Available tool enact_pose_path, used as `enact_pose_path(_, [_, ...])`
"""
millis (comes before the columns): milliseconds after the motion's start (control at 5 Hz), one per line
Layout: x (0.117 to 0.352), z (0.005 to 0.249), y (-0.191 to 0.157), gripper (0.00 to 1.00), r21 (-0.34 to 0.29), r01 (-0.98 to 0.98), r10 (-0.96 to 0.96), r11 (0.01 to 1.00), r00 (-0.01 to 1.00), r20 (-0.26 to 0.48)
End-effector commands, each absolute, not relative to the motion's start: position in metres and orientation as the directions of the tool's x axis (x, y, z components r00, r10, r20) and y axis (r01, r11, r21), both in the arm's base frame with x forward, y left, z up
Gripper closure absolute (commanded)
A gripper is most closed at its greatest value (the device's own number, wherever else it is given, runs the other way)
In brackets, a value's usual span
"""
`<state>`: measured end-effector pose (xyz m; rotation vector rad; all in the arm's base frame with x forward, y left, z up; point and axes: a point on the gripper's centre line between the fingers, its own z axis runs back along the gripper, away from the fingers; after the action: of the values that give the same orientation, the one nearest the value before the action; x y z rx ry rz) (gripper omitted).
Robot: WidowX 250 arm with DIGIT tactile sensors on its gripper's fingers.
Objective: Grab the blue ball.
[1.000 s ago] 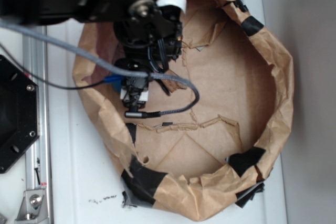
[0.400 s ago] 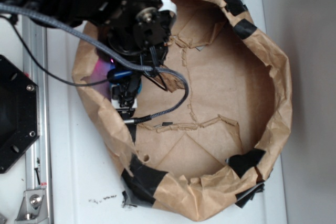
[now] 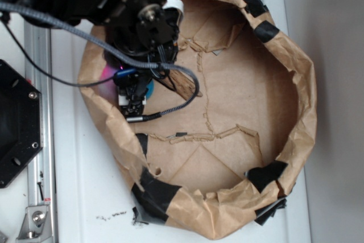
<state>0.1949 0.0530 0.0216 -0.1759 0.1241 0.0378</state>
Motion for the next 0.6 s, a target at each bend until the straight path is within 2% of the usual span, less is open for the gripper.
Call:
enact_pose_path(0, [0.2,0.033,0.055,1.0,-0.163,-0.06,0.049,0.985,0.996,-0.072])
enact_pose_path(200, [0.215,0.083,0.055,1.0,0.01,-0.002,0.003,1.0,0.997,-0.077])
enact_pose_path(400, [0.228,0.136,0.046,0.98,0.124,-0.145,0.128,0.982,0.983,0.134])
